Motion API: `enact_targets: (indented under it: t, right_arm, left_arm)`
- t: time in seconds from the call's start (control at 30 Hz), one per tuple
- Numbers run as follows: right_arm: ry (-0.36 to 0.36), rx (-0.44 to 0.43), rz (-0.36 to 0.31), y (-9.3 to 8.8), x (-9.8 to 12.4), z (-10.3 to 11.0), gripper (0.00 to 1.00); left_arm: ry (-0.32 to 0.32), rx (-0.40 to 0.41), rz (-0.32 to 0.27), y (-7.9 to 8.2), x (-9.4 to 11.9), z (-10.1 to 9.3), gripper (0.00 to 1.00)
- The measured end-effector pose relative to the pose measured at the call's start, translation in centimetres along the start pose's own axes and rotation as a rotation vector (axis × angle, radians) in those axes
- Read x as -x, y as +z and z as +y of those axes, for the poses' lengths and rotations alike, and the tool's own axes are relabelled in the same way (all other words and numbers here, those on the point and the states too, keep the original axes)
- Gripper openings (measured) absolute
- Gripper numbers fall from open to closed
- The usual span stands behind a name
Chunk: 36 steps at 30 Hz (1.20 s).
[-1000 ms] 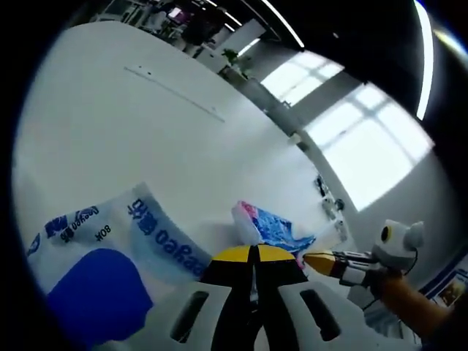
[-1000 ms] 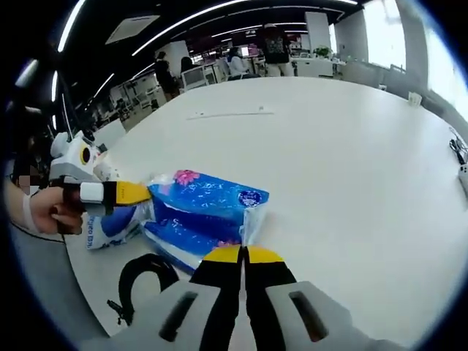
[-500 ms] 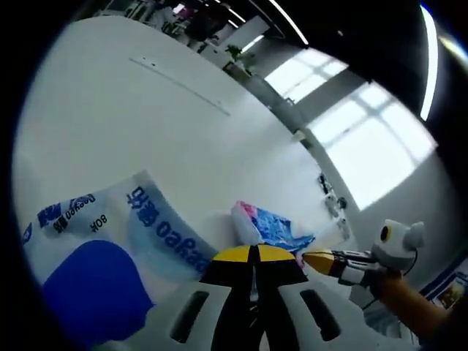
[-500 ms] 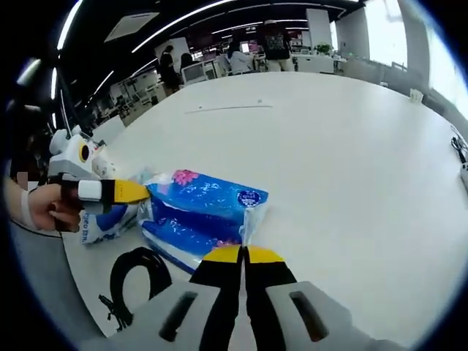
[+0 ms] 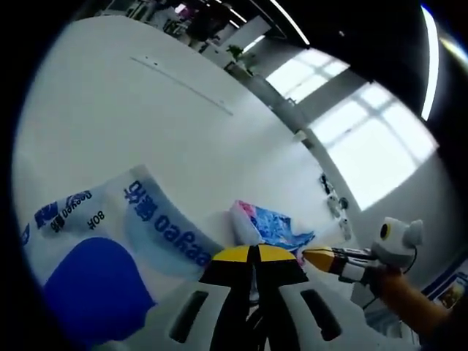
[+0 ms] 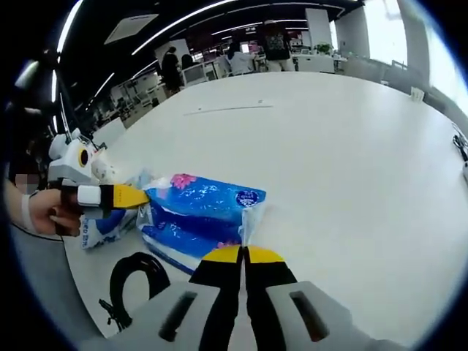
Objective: Arrange the tabletop items into an orderly group along one side of the table until the central work area is clear of visible clutter.
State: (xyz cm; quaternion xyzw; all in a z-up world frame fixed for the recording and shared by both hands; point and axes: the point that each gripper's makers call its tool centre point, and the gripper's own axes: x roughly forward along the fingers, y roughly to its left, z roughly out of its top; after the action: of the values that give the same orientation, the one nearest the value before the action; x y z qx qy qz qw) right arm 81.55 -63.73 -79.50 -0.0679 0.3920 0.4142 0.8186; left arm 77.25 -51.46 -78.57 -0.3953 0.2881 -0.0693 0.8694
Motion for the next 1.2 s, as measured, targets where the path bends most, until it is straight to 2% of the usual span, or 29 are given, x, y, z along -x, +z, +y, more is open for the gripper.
enact_targets:
  t: [0.3,0.63,1.2]
  right_arm:
    - [0.001,0.005,-0.002,-0.1,0.0,0.1,0.00]
    - [-0.002,0.026,-0.003,-0.2,0.1,0.4,0.01]
    - [-0.002,-0.001,-0.009,-0.2,0.0,0.1,0.02]
  left_arm:
    - [0.005,0.002,-0.002,0.1,-0.4,0.4,0.00]
    - [0.003,0.005,-0.008,-0.1,0.3,-0.2,0.01]
    - [-0.001,0.016,-0.025,0.2,0.7,-0.7,0.06]
